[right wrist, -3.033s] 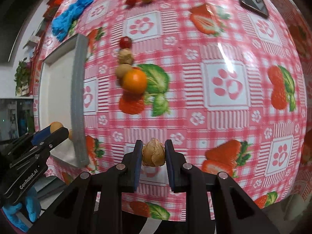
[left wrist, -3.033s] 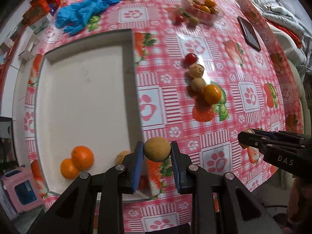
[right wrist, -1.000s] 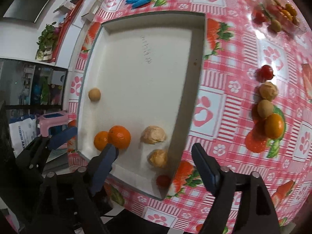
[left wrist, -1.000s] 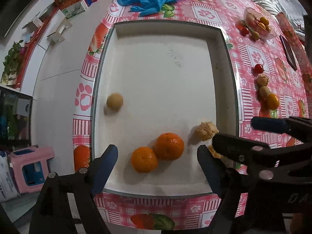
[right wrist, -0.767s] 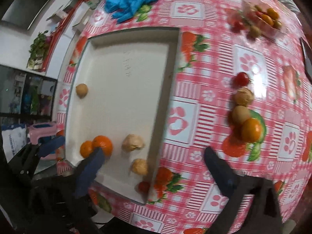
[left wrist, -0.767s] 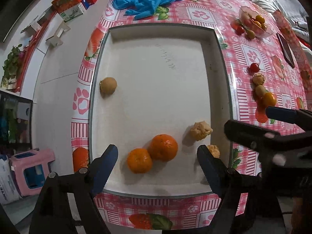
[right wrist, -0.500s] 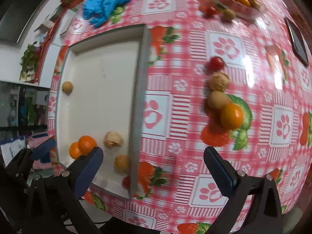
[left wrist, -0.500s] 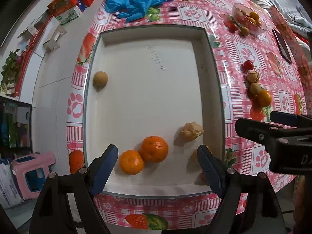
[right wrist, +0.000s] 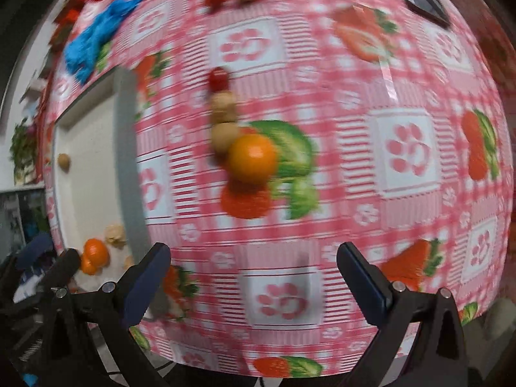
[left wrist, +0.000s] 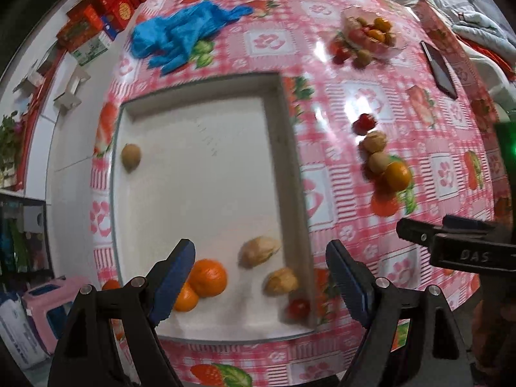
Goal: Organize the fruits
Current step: 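Move the open left gripper back to the table toward a red cherry tomato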
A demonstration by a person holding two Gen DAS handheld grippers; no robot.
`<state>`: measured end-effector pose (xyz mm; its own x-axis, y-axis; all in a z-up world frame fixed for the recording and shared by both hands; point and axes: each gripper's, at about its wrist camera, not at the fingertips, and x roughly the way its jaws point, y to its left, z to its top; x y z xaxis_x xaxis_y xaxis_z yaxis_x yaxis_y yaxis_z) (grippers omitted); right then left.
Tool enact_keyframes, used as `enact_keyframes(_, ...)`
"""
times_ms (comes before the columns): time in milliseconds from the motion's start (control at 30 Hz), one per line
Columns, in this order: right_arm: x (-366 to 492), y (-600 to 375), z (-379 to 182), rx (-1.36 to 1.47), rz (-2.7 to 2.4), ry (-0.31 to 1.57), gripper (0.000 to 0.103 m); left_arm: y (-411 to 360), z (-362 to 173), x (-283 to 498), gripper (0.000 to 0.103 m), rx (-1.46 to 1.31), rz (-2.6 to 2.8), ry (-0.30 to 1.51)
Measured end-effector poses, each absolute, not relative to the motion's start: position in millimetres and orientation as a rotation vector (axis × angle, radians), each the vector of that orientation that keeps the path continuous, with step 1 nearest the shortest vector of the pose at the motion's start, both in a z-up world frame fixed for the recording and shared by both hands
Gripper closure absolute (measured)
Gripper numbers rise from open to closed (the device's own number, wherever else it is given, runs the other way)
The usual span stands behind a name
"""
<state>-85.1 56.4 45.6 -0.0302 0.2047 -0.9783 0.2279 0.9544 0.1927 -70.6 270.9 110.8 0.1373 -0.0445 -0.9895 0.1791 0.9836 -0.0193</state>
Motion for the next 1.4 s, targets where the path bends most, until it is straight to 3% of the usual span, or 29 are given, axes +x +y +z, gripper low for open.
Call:
enact_keyframes(700, -152.5, -69.2, 23.8, 0.328, -0.106, 1.692, 0.000, 175.9, 94.2, -24.9, 0.019, 0.135, -0.226, 1.479)
enact_keyframes(1400, -186.2, -135.4, 9.7, 0.267, -0.078, 1.708, 0.000, 123.9, 50.8, 31.0, 0.019, 0.105, -0.194, 1.502)
